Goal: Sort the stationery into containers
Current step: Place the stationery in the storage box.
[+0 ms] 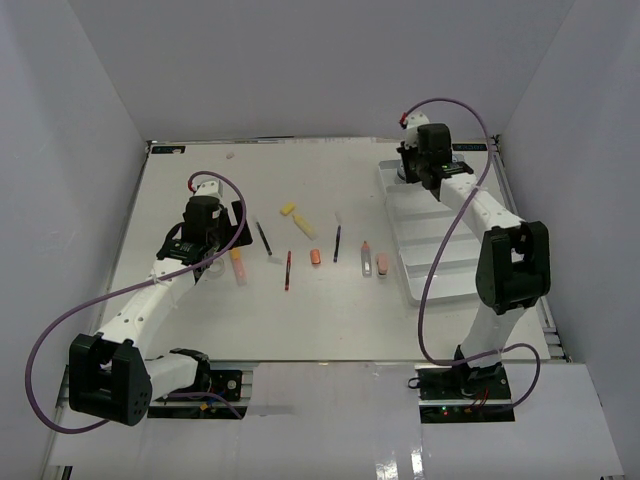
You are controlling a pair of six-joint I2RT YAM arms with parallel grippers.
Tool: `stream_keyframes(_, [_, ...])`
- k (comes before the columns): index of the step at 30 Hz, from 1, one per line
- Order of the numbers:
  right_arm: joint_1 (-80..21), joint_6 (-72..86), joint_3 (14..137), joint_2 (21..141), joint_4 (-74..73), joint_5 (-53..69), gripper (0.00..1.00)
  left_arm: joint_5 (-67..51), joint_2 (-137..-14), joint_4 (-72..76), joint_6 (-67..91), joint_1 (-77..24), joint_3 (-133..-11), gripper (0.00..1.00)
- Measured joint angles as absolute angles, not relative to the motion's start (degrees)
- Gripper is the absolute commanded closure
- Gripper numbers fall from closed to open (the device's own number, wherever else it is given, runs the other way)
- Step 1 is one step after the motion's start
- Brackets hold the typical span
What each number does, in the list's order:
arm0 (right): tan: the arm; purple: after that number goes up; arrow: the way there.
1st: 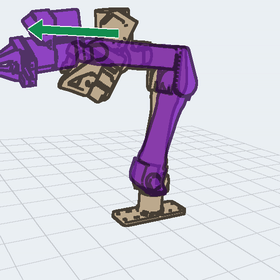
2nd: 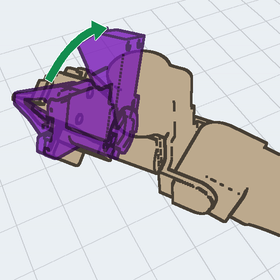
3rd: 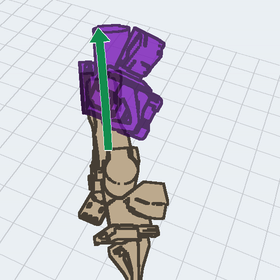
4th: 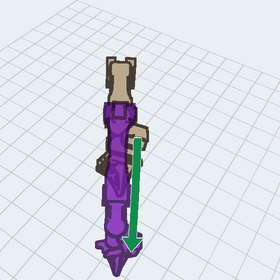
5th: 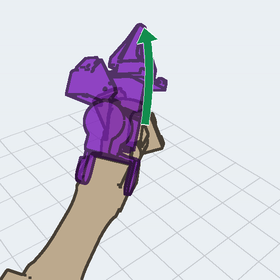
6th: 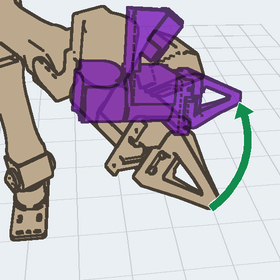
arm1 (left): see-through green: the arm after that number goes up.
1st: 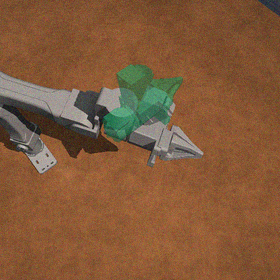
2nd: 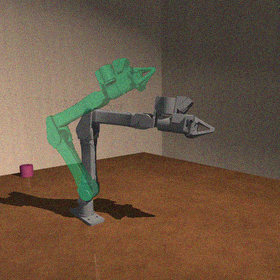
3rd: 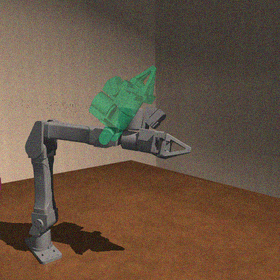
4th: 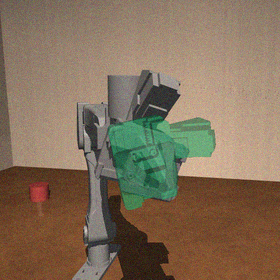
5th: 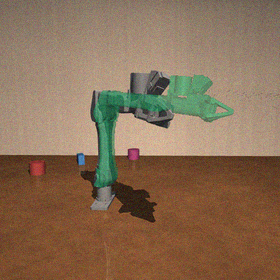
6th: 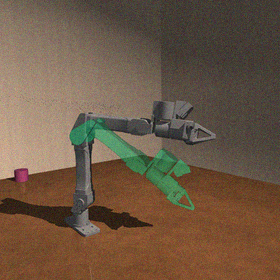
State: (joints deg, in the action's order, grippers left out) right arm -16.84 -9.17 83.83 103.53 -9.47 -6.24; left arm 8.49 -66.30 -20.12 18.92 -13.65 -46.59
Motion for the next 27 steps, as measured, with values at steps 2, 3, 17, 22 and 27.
stream_keyframes(2, [-13.3,-8.4,83.5,103.6,-10.1,-6.3,0.92,8.4,-66.3,-20.1,18.9,-13.6,-46.6,0.02])
stream_keyframes(3, [-11.6,-8.1,83.5,103.7,-10.3,-6.4,0.92,8.4,-66.3,-20.1,18.9,-13.7,-46.6,0.02])
stream_keyframes(17, [-5.0,-7.3,83.4,111.5,-10.5,-3.8,0.92,8.1,-66.3,-20.1,18.9,-13.6,-46.6,0.02])
stream_keyframes(22, [-4.5,-6.3,81.6,111.5,-9.5,-3.4,0.92,8.1,-66.3,-20.1,18.9,-13.6,-46.6,0.02])
stream_keyframes(27, [-3.9,-5.3,79.7,111.5,-9.3,-3.2,0.92,7.9,-66.3,-20.1,18.9,-13.6,-46.6,0.02])
